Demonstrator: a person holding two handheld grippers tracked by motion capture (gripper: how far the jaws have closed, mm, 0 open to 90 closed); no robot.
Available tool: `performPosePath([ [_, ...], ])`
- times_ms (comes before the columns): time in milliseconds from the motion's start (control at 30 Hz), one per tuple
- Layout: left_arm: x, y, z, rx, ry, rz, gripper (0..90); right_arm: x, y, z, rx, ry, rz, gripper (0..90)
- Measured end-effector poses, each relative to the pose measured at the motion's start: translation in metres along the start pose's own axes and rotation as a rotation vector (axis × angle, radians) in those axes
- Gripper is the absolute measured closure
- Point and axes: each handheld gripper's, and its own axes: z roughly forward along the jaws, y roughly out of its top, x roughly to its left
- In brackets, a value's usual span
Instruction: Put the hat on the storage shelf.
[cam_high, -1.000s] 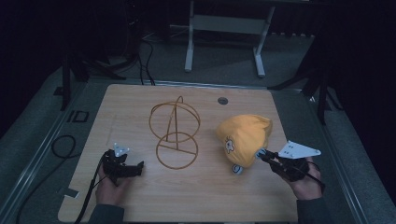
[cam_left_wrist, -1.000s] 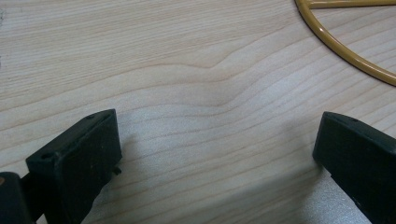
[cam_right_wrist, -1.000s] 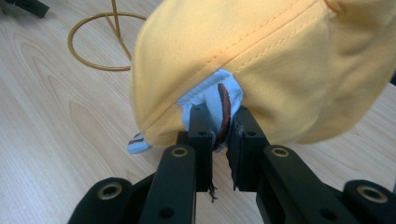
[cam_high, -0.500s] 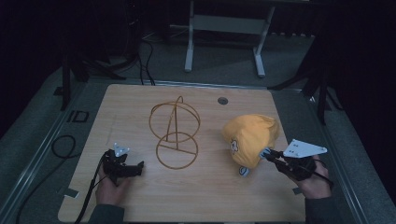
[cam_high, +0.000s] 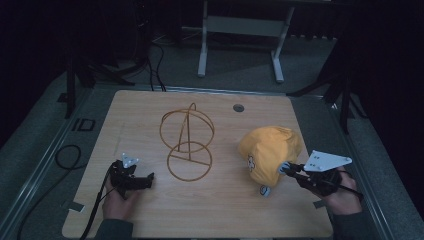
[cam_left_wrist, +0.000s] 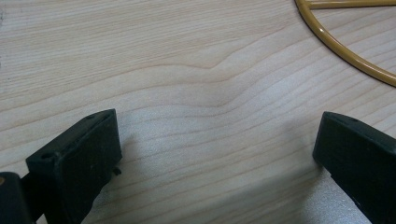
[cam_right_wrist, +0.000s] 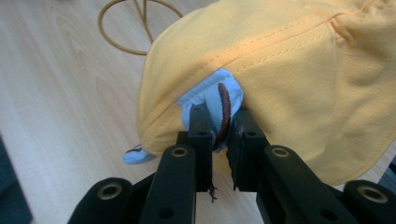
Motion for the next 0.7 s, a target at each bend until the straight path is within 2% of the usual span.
performPosePath([
  [267,0.000,0.000,0.000,0.000,0.000,0.000,0.8,0.003,0.008,-0.007,0.002,0.067,-0.023,80.6],
  [367,0.000,0.000,0.000,0.000,0.000,0.000,0.8,0.000,0.010,-0.004,-0.004,0.090,-0.002,80.4],
  [533,0.000,0.000,0.000,0.000,0.000,0.000,0.8,-0.013,0.010,0.007,-0.006,0.087,0.046,79.7],
  [700,0.000,0.000,0.000,0.000,0.000,0.000,0.8,-0.027,0.012,0.018,-0.021,0.111,0.089,79.3],
])
